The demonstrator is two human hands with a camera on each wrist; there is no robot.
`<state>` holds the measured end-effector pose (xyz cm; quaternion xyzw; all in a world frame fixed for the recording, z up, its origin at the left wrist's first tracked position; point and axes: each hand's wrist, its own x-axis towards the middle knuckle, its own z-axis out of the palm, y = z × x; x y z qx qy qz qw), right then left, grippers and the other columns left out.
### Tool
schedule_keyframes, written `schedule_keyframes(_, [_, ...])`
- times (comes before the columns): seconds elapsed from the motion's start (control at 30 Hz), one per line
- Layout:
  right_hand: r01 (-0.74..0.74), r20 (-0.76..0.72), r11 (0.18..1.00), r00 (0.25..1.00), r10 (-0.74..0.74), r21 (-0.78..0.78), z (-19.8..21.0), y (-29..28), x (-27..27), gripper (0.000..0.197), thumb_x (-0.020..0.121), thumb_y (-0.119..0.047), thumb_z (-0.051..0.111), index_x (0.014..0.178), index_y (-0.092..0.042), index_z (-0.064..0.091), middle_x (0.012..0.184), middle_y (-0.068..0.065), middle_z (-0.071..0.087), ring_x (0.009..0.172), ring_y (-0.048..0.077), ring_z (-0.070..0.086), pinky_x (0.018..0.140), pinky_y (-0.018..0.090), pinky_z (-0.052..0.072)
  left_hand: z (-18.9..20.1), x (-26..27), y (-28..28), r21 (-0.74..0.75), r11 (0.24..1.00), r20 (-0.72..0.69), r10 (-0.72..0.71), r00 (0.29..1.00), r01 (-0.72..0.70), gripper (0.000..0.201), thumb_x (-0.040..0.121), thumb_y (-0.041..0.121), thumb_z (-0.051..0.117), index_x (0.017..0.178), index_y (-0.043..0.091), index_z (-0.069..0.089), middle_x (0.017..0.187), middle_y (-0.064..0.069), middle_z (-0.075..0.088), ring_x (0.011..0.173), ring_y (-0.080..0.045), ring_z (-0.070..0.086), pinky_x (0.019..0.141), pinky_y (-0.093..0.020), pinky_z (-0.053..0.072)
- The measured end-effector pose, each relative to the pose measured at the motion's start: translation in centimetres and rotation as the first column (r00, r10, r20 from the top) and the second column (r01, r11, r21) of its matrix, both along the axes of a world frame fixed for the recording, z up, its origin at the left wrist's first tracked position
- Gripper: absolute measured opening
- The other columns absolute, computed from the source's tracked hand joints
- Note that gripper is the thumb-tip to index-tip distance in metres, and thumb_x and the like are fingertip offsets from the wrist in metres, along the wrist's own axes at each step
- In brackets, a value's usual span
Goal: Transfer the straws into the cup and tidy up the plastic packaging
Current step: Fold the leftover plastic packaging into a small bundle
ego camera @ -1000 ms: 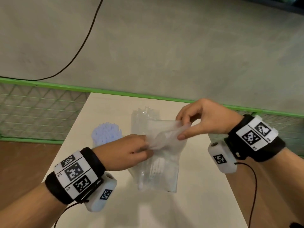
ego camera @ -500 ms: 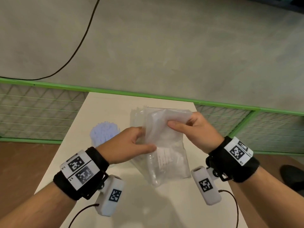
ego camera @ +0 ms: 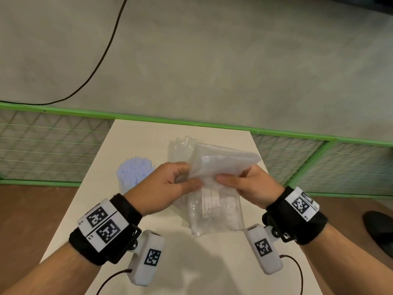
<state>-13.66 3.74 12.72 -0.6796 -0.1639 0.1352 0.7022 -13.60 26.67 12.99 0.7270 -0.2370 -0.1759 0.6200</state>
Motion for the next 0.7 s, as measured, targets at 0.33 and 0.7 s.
schedule_keyframes(0.33, [0.025,0.263,0.999,0.964,-0.031,0.028,0.6,1.0,-1.4,0.025,0.086,0.007,0.058,0.087,-0.009,0.078,0.086,-0.007,0.074,0.080,0.001,0.067,0.074,0.014,0.051,-0.7,-1.0,0.0,0.016,0.999,-0.143,0.053,0.988,-0.051,0.082,0.077,0.068,0.064,0.110,-0.007,0.063,0.103,-0.026,0.067,0.089,-0.032,0.062,0.087,-0.047,0.047])
schedule_keyframes(0.7, [-0.201,0.348,0.979,0.920,0.183,0.017,0.7,0.6,-1.0,0.023,0.083,0.010,0.061,0.087,-0.005,0.078,0.109,0.003,0.073,0.102,0.026,0.068,0.089,0.038,0.053,-0.1,-1.4,-0.3,0.003,0.998,-0.275,0.061,0.959,-0.063,0.048,0.102,0.028,0.042,0.069,0.012,0.073,0.081,-0.006,0.074,0.077,-0.019,0.069,0.069,-0.025,0.053])
